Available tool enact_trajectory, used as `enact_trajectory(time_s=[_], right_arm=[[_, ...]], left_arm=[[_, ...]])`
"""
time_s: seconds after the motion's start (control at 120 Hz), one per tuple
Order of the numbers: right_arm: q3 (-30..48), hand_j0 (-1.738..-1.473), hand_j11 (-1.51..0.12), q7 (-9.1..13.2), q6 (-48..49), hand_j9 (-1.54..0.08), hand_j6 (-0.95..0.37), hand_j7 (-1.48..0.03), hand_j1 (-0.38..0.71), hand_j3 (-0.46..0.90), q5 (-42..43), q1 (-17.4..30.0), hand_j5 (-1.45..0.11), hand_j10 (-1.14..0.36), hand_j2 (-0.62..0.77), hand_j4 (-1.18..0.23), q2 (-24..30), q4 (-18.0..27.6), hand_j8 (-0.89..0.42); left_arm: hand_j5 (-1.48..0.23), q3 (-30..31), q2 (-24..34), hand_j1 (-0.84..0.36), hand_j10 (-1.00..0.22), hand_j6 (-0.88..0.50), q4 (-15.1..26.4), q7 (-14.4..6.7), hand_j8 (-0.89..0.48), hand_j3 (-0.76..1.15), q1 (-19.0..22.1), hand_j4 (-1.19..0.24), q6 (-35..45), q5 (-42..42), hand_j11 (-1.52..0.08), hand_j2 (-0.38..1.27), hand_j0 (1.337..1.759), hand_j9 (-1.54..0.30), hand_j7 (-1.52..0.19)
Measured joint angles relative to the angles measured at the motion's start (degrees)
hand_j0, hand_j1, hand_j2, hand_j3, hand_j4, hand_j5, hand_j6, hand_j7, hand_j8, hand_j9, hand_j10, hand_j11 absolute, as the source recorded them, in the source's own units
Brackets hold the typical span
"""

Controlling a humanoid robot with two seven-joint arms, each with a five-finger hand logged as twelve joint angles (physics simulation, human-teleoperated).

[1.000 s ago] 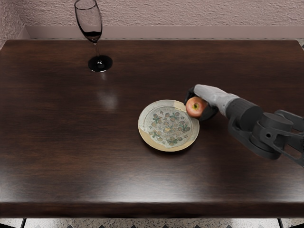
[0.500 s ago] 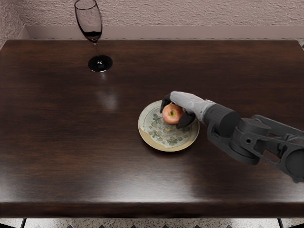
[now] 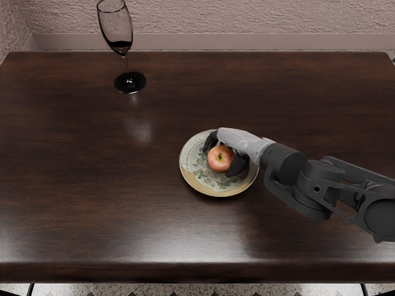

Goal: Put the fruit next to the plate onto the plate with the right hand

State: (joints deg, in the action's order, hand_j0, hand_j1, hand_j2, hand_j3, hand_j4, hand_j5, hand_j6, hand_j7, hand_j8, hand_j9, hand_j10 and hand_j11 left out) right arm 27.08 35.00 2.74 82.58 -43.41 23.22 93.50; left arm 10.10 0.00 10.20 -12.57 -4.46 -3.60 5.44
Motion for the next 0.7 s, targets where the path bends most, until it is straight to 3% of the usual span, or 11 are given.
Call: enact_trajectory(time_s=[0.258, 0.417, 0.7], right_arm=[[0.49, -1.657, -0.44, 0.00, 0.44, -0.44, -0.31, -0.44, 0.02, 0.00, 0.03, -0.07, -0.44, -0.33, -0.02, -0.33, 0.06, 0.10, -0.31], [1.86, -1.658, -0.39, 0.00, 1.21, -0.39, -0.28, -0.39, -0.01, 0.00, -0.04, -0.39, -0.38, -0.30, 0.02, -0.30, 0.15, 0.48, -0.28], [6.84, -1.658, -0.31, 0.00, 3.94, -0.31, -0.24, -0.31, -0.07, 0.00, -2.83, -0.83, -0.31, -0.24, -0.03, -0.24, 0.22, 0.94, -0.24]], left_arm=[[0.00, 0.00, 0.00, 0.35, 0.00, 0.00, 0.00, 0.00, 0.00, 0.00, -0.02, 0.00, 0.00, 0.01, 0.00, 0.00, 1.658, 0.00, 0.00], [0.00, 0.00, 0.00, 0.35, 0.00, 0.00, 0.00, 0.00, 0.00, 0.00, 0.05, 0.00, 0.00, 0.01, 0.00, 0.00, 1.658, 0.00, 0.00], [0.00, 0.00, 0.00, 0.35, 0.00, 0.00, 0.00, 0.00, 0.00, 0.00, -0.02, 0.00, 0.00, 0.01, 0.00, 0.00, 1.658, 0.00, 0.00]])
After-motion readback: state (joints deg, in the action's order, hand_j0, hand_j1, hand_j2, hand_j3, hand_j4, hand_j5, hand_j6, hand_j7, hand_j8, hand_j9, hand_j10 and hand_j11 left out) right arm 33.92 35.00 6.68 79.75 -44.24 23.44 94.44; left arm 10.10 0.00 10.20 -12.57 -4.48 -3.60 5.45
